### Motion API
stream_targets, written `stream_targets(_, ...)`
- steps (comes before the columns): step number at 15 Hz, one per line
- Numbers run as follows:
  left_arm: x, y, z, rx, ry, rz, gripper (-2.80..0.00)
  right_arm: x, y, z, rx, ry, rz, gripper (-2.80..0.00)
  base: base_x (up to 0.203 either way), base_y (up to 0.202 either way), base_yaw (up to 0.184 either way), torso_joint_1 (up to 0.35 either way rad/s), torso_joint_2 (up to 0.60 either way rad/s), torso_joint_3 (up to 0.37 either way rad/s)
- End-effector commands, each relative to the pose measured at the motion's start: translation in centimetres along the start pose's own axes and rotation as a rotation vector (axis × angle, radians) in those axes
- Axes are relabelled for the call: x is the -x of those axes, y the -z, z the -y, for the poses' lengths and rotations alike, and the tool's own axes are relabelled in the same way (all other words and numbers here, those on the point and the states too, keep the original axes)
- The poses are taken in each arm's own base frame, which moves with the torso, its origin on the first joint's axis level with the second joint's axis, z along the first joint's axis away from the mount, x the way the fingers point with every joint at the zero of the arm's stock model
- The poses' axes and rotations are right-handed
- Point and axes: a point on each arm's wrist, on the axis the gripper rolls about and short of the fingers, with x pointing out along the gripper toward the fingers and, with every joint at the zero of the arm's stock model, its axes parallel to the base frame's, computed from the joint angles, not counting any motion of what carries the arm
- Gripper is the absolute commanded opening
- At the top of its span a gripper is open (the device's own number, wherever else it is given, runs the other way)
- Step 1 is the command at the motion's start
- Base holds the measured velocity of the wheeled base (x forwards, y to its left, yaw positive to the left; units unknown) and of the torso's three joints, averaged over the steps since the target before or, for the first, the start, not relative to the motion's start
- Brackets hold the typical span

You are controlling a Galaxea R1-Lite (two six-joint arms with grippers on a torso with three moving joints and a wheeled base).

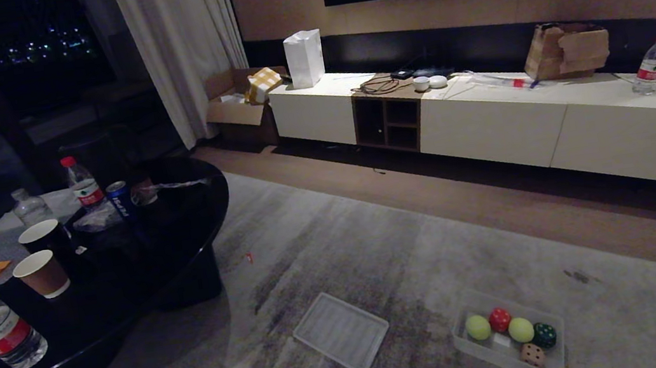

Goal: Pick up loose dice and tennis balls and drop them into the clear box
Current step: Put the toys in the box

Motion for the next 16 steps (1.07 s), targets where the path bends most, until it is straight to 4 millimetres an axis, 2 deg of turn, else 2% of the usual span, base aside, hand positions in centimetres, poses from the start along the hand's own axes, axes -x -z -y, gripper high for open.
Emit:
stream_targets(1,-0.02,0.04,0.0,0.001,0.0,-0.003,-2.8,-0.01,-0.01,0.0,0.0,-0.001,-0.001,-2.8,0.0,0.0,0.0,0.0,0.0,0.0)
stream_targets(16,-0.02,0.04,0.0,0.001,0.0,-0.003,-2.8,-0.01,-0.01,0.0,0.0,-0.001,-0.001,-2.8,0.0,0.0,0.0,0.002,0.0,-0.177)
